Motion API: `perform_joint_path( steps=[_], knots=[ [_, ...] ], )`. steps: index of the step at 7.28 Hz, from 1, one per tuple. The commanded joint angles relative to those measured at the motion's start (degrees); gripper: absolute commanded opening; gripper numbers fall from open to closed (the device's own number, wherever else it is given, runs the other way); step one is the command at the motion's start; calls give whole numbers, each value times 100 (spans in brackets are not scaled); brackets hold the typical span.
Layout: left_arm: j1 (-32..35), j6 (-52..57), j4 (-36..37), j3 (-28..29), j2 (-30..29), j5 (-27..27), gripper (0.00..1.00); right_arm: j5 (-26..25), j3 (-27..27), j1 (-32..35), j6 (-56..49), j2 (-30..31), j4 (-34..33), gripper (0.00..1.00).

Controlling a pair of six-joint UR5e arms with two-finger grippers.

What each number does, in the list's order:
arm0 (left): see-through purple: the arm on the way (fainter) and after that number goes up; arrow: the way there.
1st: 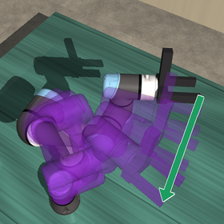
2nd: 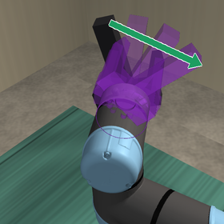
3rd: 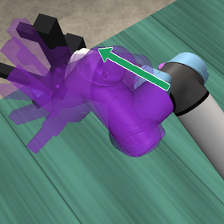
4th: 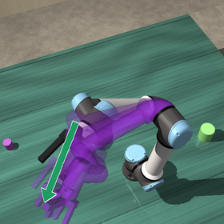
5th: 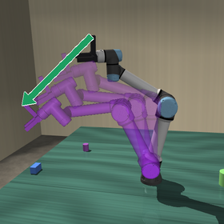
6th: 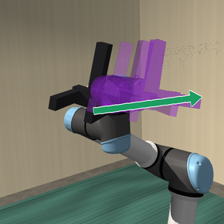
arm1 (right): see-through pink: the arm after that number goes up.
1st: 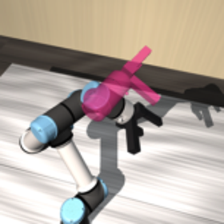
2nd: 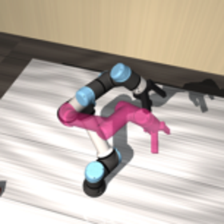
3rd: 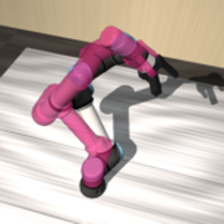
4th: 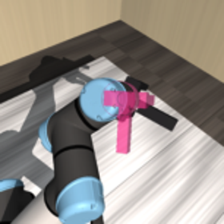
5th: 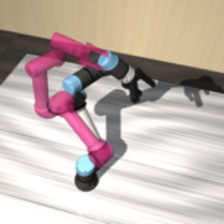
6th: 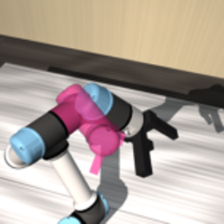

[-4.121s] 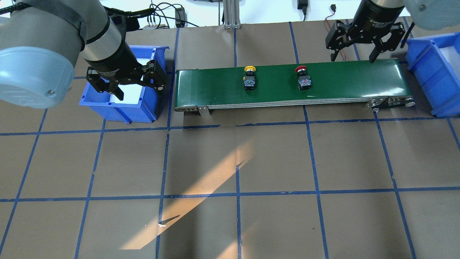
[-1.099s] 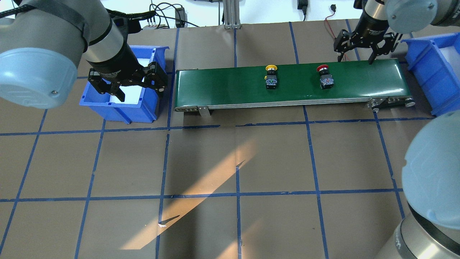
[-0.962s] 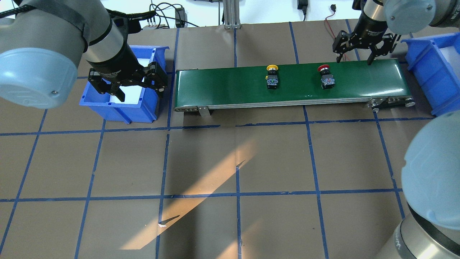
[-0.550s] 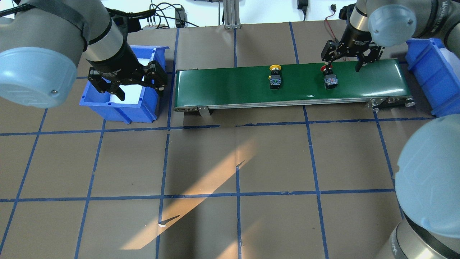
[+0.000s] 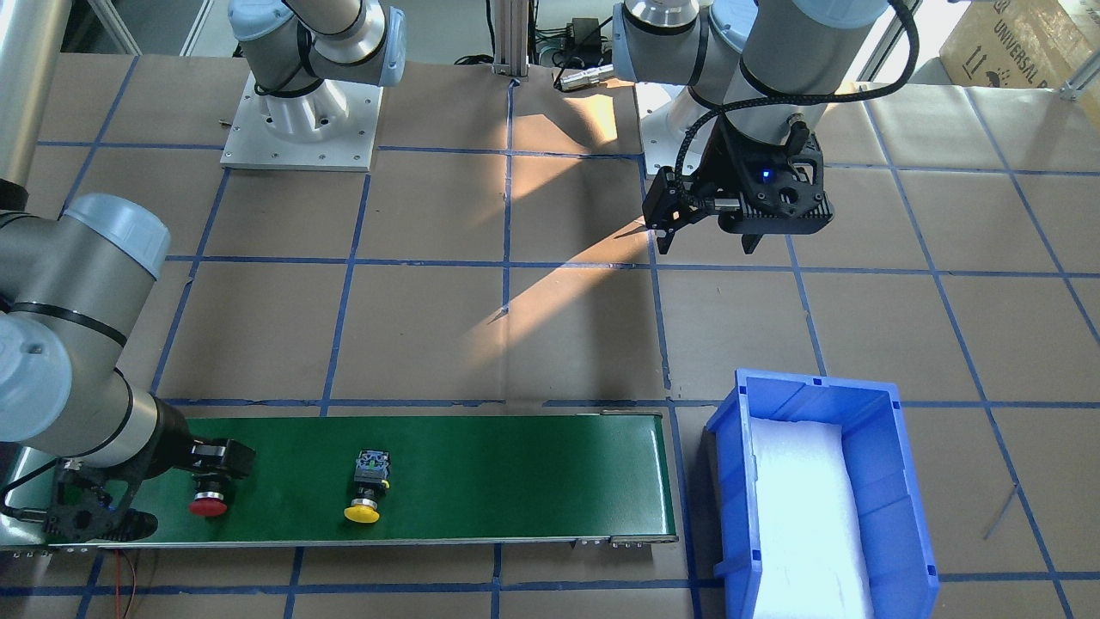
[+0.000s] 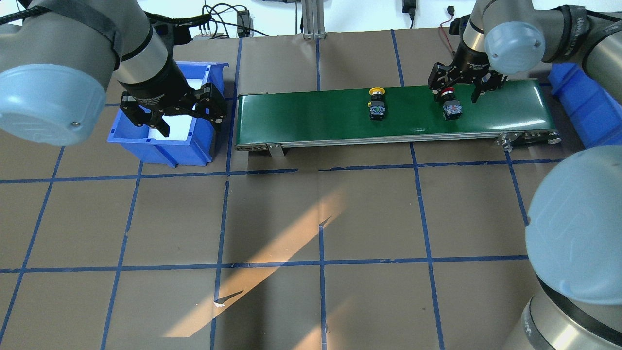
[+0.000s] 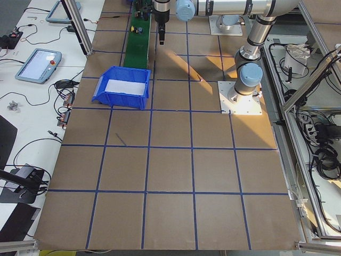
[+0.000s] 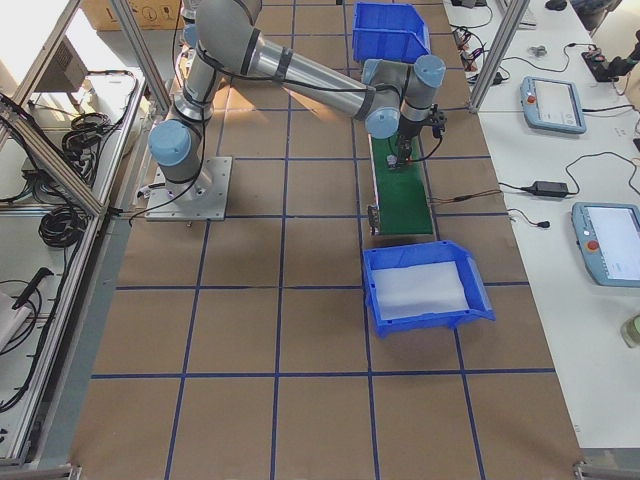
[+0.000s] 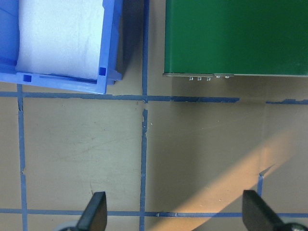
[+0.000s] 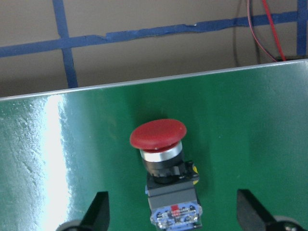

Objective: Transport two buttons from left to right
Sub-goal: 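Lower the right gripper onto the red-capped button and grasp it, then lift the red-capped button with the right gripper and carry it to the blue bin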

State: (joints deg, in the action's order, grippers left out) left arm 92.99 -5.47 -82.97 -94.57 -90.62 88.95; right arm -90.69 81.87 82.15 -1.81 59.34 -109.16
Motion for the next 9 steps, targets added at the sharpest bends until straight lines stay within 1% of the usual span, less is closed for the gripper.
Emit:
perform_joint_path(
  steps=[1,2,3,4,5,6,7,8,9],
  knots=[
    [0,2,0,0,0,0,100,-19,179,-15,-3,-28,-27,85],
    [0,2,0,0,0,0,100,-28,206,-32,-12,-89,-27,85],
    [0,2,0,0,0,0,100,-28,206,-41,-12,-98,-36,71],
    [0,2,0,0,0,0,100,-45,198,-41,-21,-115,-36,49],
    [0,2,0,9,-9,0,100,-63,171,-50,-56,-107,-36,40],
    [0,11,0,0,9,0,100,-141,162,-67,-256,-81,-36,27],
    [0,2,0,0,9,0,100,-142,119,-215,-354,-28,-1,23],
    [0,2,0,-9,26,9,100,-159,75,-426,-477,42,34,21],
    [0,2,0,-9,35,9,100,-177,144,-767,-730,408,96,22]
  ],
)
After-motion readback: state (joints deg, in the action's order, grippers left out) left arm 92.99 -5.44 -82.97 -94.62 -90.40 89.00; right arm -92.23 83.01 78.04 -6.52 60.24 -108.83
